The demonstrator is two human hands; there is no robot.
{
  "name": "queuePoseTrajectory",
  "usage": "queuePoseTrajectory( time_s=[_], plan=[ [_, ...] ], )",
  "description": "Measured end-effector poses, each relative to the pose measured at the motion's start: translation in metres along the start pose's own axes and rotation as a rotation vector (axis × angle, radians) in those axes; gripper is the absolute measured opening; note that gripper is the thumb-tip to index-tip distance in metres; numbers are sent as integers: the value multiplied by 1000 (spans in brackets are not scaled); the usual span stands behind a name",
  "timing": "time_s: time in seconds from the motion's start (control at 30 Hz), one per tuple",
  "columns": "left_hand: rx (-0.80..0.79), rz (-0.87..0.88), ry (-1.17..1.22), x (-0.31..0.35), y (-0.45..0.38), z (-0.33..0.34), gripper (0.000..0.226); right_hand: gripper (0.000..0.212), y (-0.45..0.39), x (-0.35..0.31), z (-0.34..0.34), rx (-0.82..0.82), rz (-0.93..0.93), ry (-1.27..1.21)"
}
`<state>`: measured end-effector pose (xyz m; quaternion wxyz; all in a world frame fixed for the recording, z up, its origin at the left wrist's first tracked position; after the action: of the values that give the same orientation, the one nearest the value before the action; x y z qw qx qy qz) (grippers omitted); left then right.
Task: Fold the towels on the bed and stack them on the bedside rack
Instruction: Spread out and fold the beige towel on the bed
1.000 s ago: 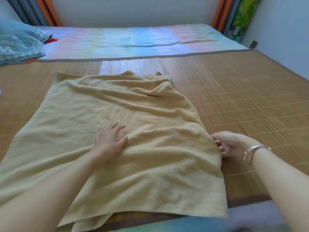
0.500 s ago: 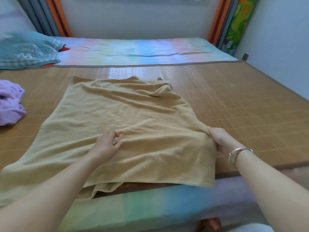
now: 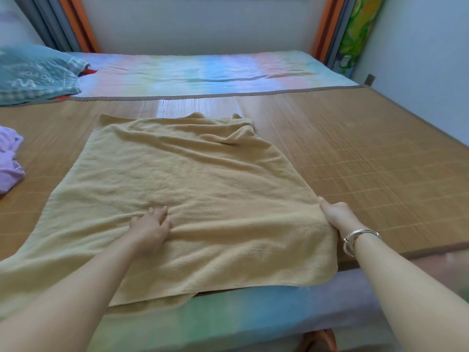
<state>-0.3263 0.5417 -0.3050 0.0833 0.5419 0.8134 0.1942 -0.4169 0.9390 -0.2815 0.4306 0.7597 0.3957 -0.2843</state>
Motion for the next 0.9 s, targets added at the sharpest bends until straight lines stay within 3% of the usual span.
queuePoseTrajectory(
  time_s=[0.07,0.17,0.27,0.43,0.57,0.67,0.77,0.83,0.9],
  plan=[
    [4,-10,-15,-3,2,6,56,61,7,6,0,-92,73,-11],
    [39,10,28,2,21,16,54,34,17,17,-6,-172,104,-221],
    [91,82,48,6,40,27,56,26,33,32,-14,-271,181,-407],
    [176,236,29,9,65,34,74,32,53,47,-12,-417,119,-281],
    [162,428,31,20,83,30,101,32,55,37,-14,-285,-9,-261],
    [149,516,-62,26,90,31,77,24,50,31,-21,-164,-95,-296],
    [115,553,-72,30,92,31,70,43,44,32,-33,103,-230,39],
    [97,578,-104,32,94,33,62,47,43,36,-33,82,-189,118],
    [112,610,-154,33,95,35,55,42,42,46,-27,-67,-40,49]
  ],
)
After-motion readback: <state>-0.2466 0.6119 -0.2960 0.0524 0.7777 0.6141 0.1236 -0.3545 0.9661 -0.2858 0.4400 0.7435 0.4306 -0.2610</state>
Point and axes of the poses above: each hand's wrist, its own y-axis away from the middle knuckle, its own z-axis out of the palm, x = y × z, the point moved 2 cm from there along -y, towards the middle knuckle, and after that the axes turned 8 degrees about -y, right-handed, at the moved point
